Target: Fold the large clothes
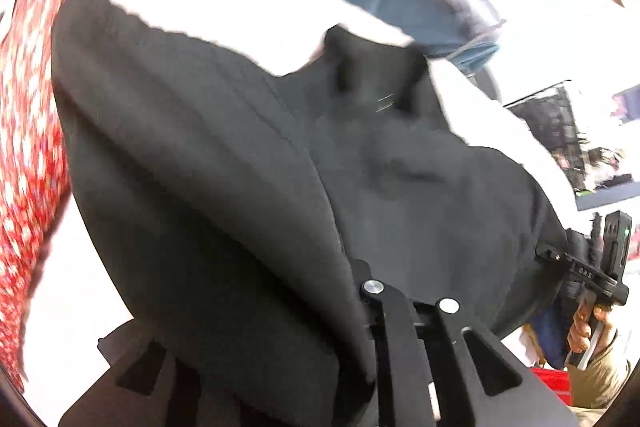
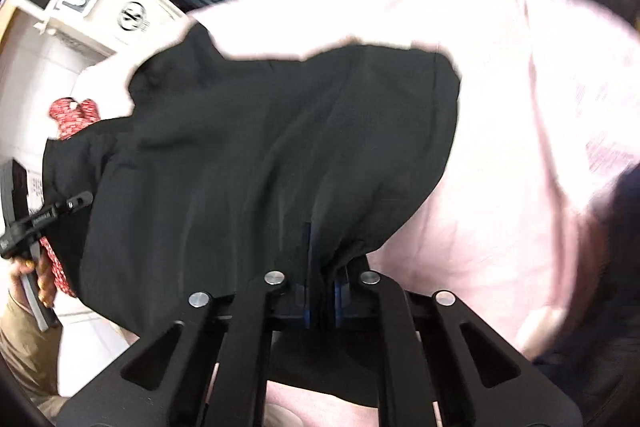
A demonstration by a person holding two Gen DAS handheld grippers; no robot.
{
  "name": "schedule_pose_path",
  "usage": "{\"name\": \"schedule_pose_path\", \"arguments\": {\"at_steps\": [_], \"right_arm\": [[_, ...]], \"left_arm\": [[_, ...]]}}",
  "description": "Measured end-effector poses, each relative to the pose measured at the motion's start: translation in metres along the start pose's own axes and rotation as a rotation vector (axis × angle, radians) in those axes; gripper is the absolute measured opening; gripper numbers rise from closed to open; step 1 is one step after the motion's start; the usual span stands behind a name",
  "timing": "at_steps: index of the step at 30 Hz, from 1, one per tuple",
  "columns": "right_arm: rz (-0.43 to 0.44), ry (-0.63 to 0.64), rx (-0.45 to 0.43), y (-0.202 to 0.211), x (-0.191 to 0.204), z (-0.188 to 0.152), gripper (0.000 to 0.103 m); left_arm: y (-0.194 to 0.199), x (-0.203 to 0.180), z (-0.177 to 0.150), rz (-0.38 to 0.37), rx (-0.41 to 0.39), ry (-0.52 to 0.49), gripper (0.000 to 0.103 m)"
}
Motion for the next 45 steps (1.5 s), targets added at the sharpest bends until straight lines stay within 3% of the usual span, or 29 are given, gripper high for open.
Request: {"name": "schedule_pose_path", "arguments": {"at_steps": [7,9,10,12,15,17,20,24,28,31,33,34,35,38,40,42,45], "right_arm": [[-0.066,0.128,-0.334,0.159,0.023,0.035,0.004],[-0.08,0.112,-0.4,0.215,0.005,0.045,0.004],[-0.079,0.098,-0.419,0.241,-0.021,0.047,0.004],[-0.078,0.106,-0.432,0.278,-0.037,0.058,0.004],[-0.027,0.1,-0.491,0.322,-0.057,0.063,0.004],[-0.022,0.119,-0.487,0.324,-0.071,0.054,0.004],[-0.03,0.091,-0.432,0.295,-0.072,0.039,0.004],[0.049,0.053,-0.313,0.228,-0.065,0.019,0.004],[0.093,0.026,-0.119,0.134,-0.05,-0.011,0.004],[0.068,-0.046,-0.011,0.075,-0.058,-0.027,0.006],[-0.011,-0.122,0.078,0.039,-0.077,-0.039,0.006],[-0.051,-0.132,0.085,0.033,-0.082,-0.042,0.006],[-0.096,-0.152,0.077,0.031,-0.092,-0.046,0.006],[-0.099,-0.173,0.052,0.042,-0.103,-0.049,0.006],[-0.142,-0.14,-0.023,0.066,-0.104,-0.039,0.005],[-0.134,-0.125,-0.127,0.098,-0.1,-0.023,0.005],[-0.148,-0.075,-0.353,0.157,-0.091,-0.015,0.005]], "left_arm": [[0.075,-0.149,0.053,-0.137,-0.167,-0.268,0.01],[0.095,-0.199,0.07,-0.177,-0.212,-0.346,0.01],[0.105,-0.217,0.077,-0.209,-0.222,-0.362,0.01],[0.121,-0.257,0.094,-0.277,-0.234,-0.378,0.01],[0.134,-0.297,0.098,-0.275,-0.271,-0.451,0.01],[0.129,-0.307,0.091,-0.294,-0.252,-0.446,0.01],[0.108,-0.287,0.068,-0.255,-0.203,-0.433,0.01],[0.085,-0.207,0.028,-0.182,-0.128,-0.297,0.005],[0.057,-0.134,-0.001,-0.083,-0.041,-0.159,0.004],[0.022,-0.094,-0.019,-0.026,0.028,-0.104,0.004],[0.003,-0.09,-0.017,-0.07,0.034,-0.096,0.004],[-0.006,-0.092,-0.013,-0.057,0.027,-0.116,0.004],[-0.011,-0.094,-0.009,-0.047,0.018,-0.134,0.004],[-0.024,-0.111,0.011,-0.069,0.007,-0.18,0.004],[-0.026,-0.119,0.022,-0.071,0.009,-0.214,0.004],[-0.012,-0.139,0.043,-0.121,-0.036,-0.268,0.004],[0.025,-0.171,0.058,-0.216,-0.181,-0.378,0.004]]}}
Point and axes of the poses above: each gripper's, at about its wrist camera, not at the fingertips, and y roughly against the way its jaws point, x to its left, z to its top, the point moved 7 cm from there along -y, roughly the way its jaws point, and after that the axes turned 7 degrees about -y, right-handed, at the moved point
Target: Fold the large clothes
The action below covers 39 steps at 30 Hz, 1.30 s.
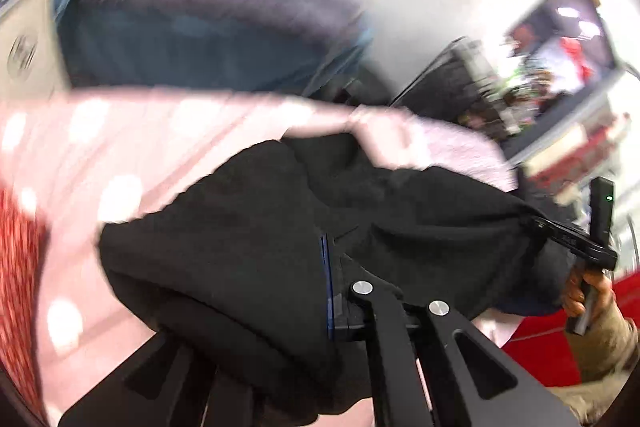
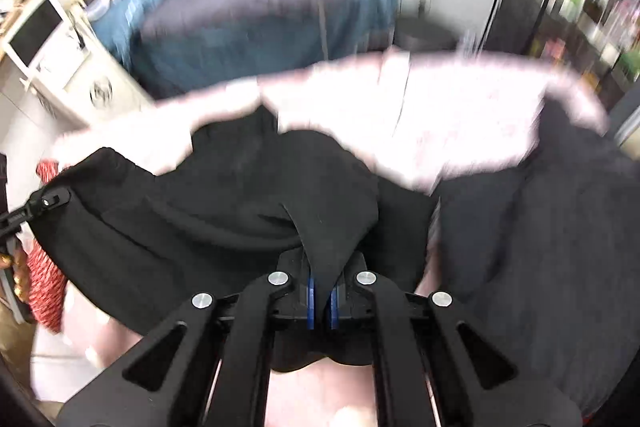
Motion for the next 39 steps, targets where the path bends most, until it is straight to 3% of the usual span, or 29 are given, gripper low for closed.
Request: {"name": "schedule_pose_path", "arguments": {"at_steps": [1,3,4,5,6,7,9,10,11,12,15,16,17,19,22,25,27,29,32,33,35,36,39], "right_arm": [[-0.014,0.013,-0.065,0.013,-0.001,0.002,0.005],[-0.059,0.002,-0.05,0.003,-0.01,-0.004,0.005],[-0.077,-0.022,0.045,-0.021,-0.018,-0.014,0.009],[-0.096,-0.044,0.149,-0.045,-0.025,-0.028,0.021],[-0.13,-0.061,0.25,-0.069,-0.032,-0.042,0.027],[-0.174,-0.067,0.311,-0.089,-0.036,-0.057,0.034],[-0.22,-0.025,0.3,-0.1,-0.031,-0.068,0.048],[-0.254,0.037,0.28,-0.102,-0.022,-0.072,0.063],[-0.284,0.096,0.256,-0.101,-0.014,-0.075,0.072],[-0.326,0.151,0.215,-0.096,-0.007,-0.077,0.072],[-0.433,0.233,0.097,-0.074,-0.001,-0.08,0.073],[-0.445,0.23,0.04,-0.06,0.001,-0.08,0.083],[-0.437,0.204,0.001,-0.049,0.002,-0.081,0.091],[-0.353,0.12,-0.021,-0.032,0.001,-0.088,0.092],[-0.258,0.044,0.055,-0.04,-0.001,-0.106,0.092],[-0.234,0.06,0.162,-0.059,0.006,-0.135,0.092],[-0.217,0.072,0.193,-0.065,0.011,-0.146,0.092],[-0.194,0.086,0.205,-0.066,0.016,-0.153,0.092],[-0.196,0.109,0.207,-0.067,0.017,-0.157,0.092],[-0.203,0.111,0.209,-0.068,0.016,-0.159,0.092],[-0.206,0.093,0.22,-0.068,0.013,-0.163,0.092],[-0.206,0.083,0.224,-0.067,0.012,-0.166,0.092],[-0.199,0.048,0.244,-0.061,0.005,-0.176,0.092]], "left_arm": [[0.003,0.0,0.005,-0.008,-0.029,-0.014,0.005],[-0.014,0.016,0.004,0.001,-0.003,0.02,0.008],[-0.04,0.034,-0.006,0.0,0.077,0.069,0.009],[-0.057,0.045,-0.014,0.003,0.128,0.099,0.019],[-0.085,0.064,-0.029,0.035,0.215,0.141,0.028],[-0.104,0.078,-0.041,0.075,0.277,0.166,0.049],[-0.125,0.099,-0.06,0.096,0.327,0.218,0.058],[-0.128,0.104,-0.065,0.099,0.33,0.24,0.067],[-0.124,0.112,-0.073,0.114,0.324,0.267,0.085],[-0.117,0.117,-0.077,0.125,0.307,0.282,0.091],[-0.086,0.125,-0.09,0.116,0.271,0.313,0.094],[-0.073,0.129,-0.095,0.114,0.257,0.335,0.096],[-0.054,0.135,-0.106,0.116,0.232,0.371,0.096],[-0.032,0.137,-0.124,0.122,0.216,0.424,0.096],[-0.013,0.131,-0.165,0.084,0.225,0.492,0.096],[-0.025,0.117,-0.204,0.016,0.259,0.561,0.096],[-0.039,0.114,-0.225,0.017,0.268,0.613,0.096],[-0.056,0.114,-0.233,0.013,0.231,0.662,0.096],[-0.072,0.119,-0.22,0.05,0.141,0.705,0.093],[-0.075,0.118,-0.213,0.05,0.122,0.709,0.085],[-0.087,0.112,-0.198,0.048,0.162,0.682,0.021],[-0.087,0.106,-0.19,0.036,0.167,0.664,0.015],[-0.054,0.086,-0.162,0.049,0.122,0.538,0.012]]}}
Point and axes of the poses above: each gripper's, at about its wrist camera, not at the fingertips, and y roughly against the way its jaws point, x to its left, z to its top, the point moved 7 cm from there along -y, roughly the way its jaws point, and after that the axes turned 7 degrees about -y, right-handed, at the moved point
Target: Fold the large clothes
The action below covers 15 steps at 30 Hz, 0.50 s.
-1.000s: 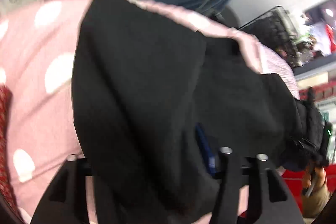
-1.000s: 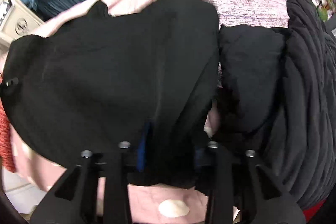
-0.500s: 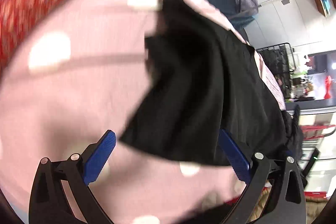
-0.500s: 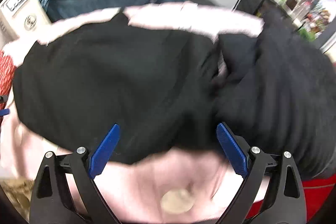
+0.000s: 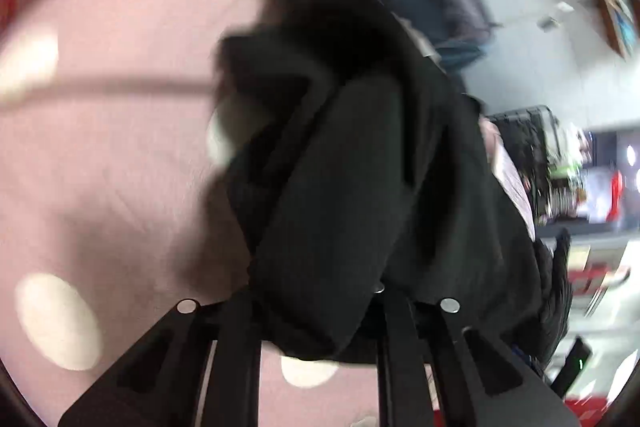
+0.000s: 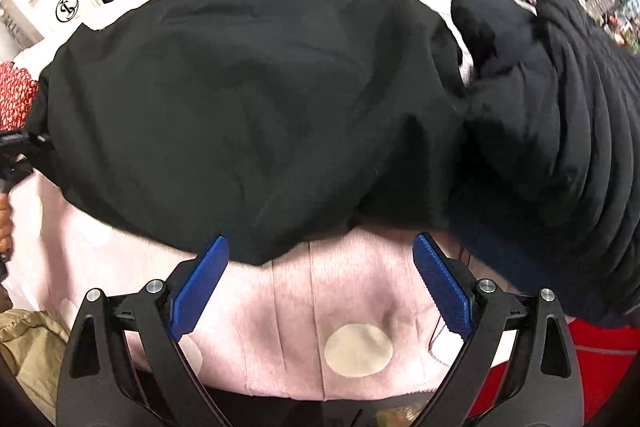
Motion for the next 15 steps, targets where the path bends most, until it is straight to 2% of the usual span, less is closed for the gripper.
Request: {"name": "schedule_pose_path", "arguments": {"at_steps": [2,5,6,8,11,13,15], "right_arm": [[0.021,-0.012,0.025,-0.001,-0.003,-0.009,0.092],[0.126,-0.062,0.091,-0.008,-0.006,-0.025,0.092],[0.163,-0.086,0.113,-0.01,-0.008,-0.03,0.092],[0.211,-0.154,0.155,-0.016,-0.018,-0.041,0.092],[0.346,-0.303,0.218,-0.03,-0.035,-0.051,0.092],[0.427,-0.374,0.263,-0.043,-0.038,-0.054,0.092],[0.494,-0.411,0.31,-0.057,-0.033,-0.055,0.092]], "left_arm": [[0.038,-0.006,-0.001,-0.032,-0.023,-0.038,0.01],[0.083,0.01,-0.024,0.063,-0.01,-0.133,0.01],[0.092,0.02,-0.029,0.081,-0.008,-0.115,0.01],[0.113,0.056,-0.038,0.115,-0.01,-0.001,0.009],[0.136,0.105,-0.056,0.244,-0.006,0.087,0.009],[0.138,0.12,-0.062,0.215,0.004,0.127,0.011],[0.13,0.121,-0.061,0.202,0.037,0.103,0.017]]}}
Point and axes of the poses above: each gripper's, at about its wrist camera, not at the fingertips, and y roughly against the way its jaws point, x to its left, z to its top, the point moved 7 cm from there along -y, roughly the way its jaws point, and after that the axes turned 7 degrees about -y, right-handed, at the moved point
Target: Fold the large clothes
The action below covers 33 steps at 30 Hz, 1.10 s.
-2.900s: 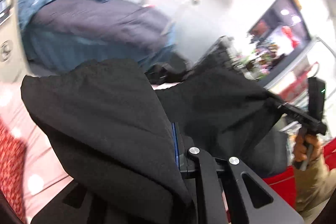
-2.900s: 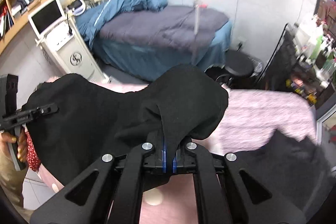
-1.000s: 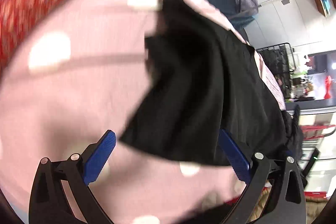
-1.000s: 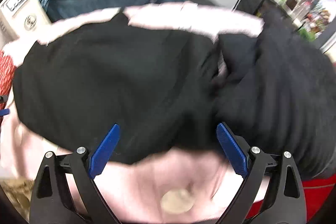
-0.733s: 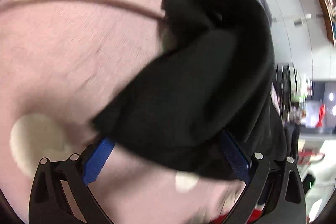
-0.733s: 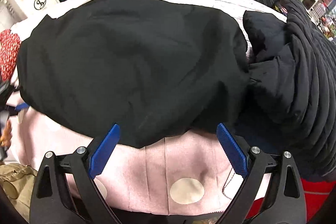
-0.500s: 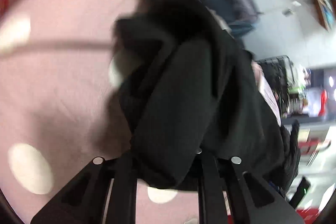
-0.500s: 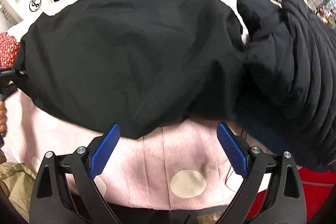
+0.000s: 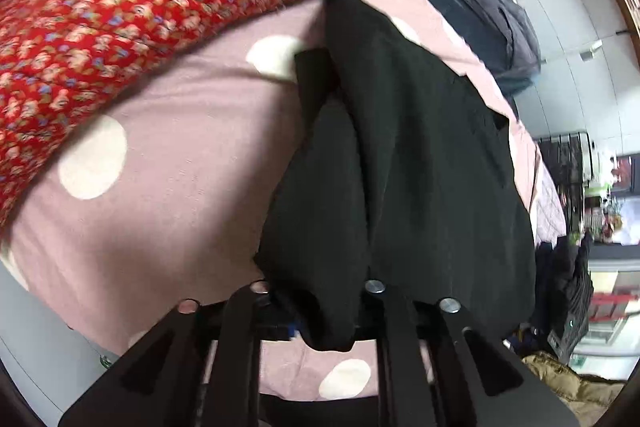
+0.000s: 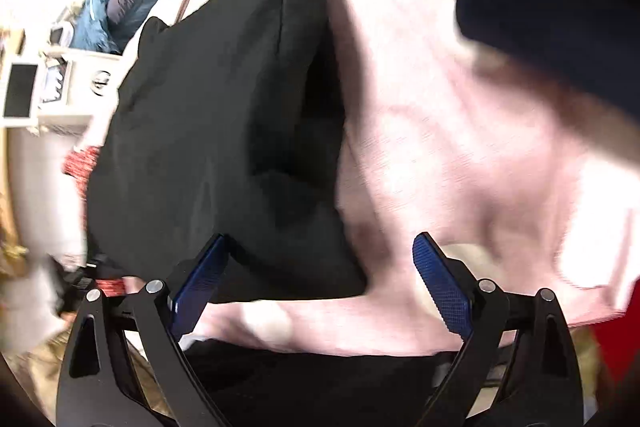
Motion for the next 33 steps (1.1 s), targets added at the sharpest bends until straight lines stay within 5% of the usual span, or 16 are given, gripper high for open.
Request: {"name": "schedule_pose_path", "arguments": {"at_steps": [2,6,7,11,14,18,22,27,28,31,32,33], "right_arm": [[0.024,0.017,0.016,-0.009,0.004,0.007,0.092],[-0.012,0.13,-0.036,-0.011,0.018,0.035,0.092],[-0.017,0.154,-0.043,-0.011,0.022,0.043,0.092],[-0.036,0.21,-0.014,-0.03,0.03,0.055,0.092],[-0.072,0.236,0.028,-0.052,0.034,0.056,0.092],[-0.041,0.2,0.067,-0.072,0.046,0.063,0.092],[-0.015,0.129,0.072,-0.08,0.052,0.076,0.093],[-0.003,0.123,0.067,-0.088,0.073,0.075,0.07],[-0.028,0.139,0.065,-0.091,0.076,0.074,0.061],[-0.098,0.186,0.074,-0.097,0.091,0.069,0.02],[-0.121,0.208,0.071,-0.097,0.099,0.067,0.016],[-0.159,0.243,0.06,-0.097,0.108,0.065,0.015]], "left_arm": [[-0.006,0.0,0.002,0.018,0.031,-0.049,0.043],[0.006,0.02,0.018,-0.016,0.014,-0.063,0.069],[0.017,0.027,0.025,-0.009,-0.019,-0.059,0.082],[0.047,0.043,0.062,-0.06,-0.157,-0.021,0.092],[0.015,0.022,0.087,-0.115,-0.099,-0.07,0.095],[-0.051,0.01,0.098,-0.026,0.04,-0.142,0.095],[-0.09,-0.012,0.106,-0.136,0.082,-0.075,0.095],[-0.119,-0.049,0.095,-0.099,0.15,-0.192,0.093],[-0.12,-0.054,0.092,-0.113,0.156,-0.212,0.086],[-0.115,-0.063,0.085,-0.157,0.161,-0.218,0.037],[-0.113,-0.066,0.082,-0.175,0.163,-0.208,0.023],[-0.11,-0.068,0.08,-0.161,0.159,-0.211,0.02]]}}
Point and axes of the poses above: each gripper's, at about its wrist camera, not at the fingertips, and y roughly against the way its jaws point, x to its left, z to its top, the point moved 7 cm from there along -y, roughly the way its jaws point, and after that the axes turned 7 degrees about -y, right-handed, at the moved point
